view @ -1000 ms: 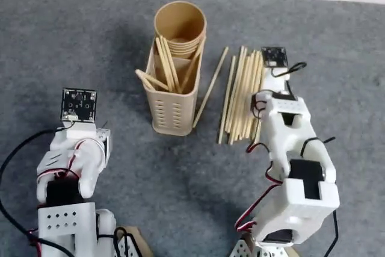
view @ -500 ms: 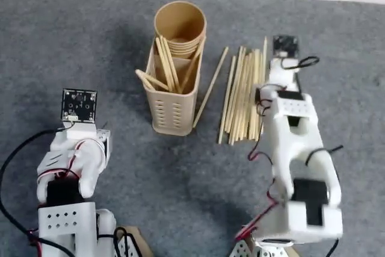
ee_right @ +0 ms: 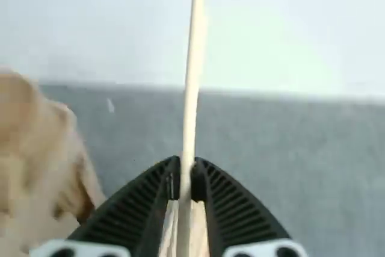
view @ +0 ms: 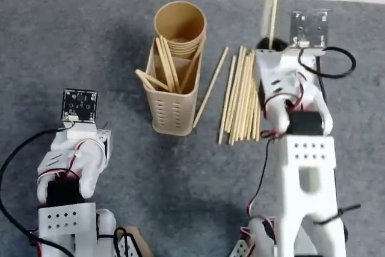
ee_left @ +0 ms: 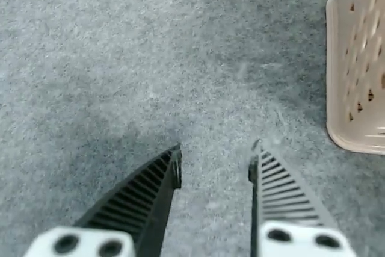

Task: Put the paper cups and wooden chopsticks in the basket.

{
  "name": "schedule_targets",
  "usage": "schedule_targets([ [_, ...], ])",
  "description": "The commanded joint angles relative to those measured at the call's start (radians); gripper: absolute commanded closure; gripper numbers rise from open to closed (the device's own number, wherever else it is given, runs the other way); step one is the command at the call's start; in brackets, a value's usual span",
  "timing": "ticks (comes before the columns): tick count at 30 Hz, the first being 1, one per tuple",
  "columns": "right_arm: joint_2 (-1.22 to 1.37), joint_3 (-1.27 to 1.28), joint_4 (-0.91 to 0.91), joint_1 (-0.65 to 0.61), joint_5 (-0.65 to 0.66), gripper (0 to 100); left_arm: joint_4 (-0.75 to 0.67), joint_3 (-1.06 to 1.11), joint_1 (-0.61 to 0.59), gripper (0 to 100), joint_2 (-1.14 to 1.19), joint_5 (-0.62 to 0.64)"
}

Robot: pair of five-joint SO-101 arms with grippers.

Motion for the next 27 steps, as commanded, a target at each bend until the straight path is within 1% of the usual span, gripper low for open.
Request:
schedule_targets([
  [1, -0.099, 0.012, -0.208, -0.05, 0.017, 99.5, -0.018, -0.002, 0.044, 79, -0.008, 0.008],
  [5, -0.139, 0.116, -0.51, -0.15, 0.023, 99.4, -0.018, -0.002, 0.042, 79, -0.008, 0.006],
  [8, -0.139, 0.213, -0.691, -0.239, 0.026, 99.4, -0.018, -0.002, 0.041, 79, -0.008, 0.006],
  [11, -0.137, 0.3, -0.837, -0.297, 0.026, 99.4, -0.02, -0.002, 0.041, 79, -0.008, 0.006],
  [17, -0.084, 0.415, -1.038, -0.366, 0.02, 99.4, -0.02, -0.002, 0.041, 79, -0.008, 0.006],
  [24, 0.174, 0.418, -1.299, -0.415, 0.018, 99.4, -0.023, 0.015, 0.042, 79, -0.008, 0.006],
  [27, 0.251, 0.423, -1.326, -0.427, 0.018, 99.4, -0.023, 0.015, 0.042, 79, -0.008, 0.006],
])
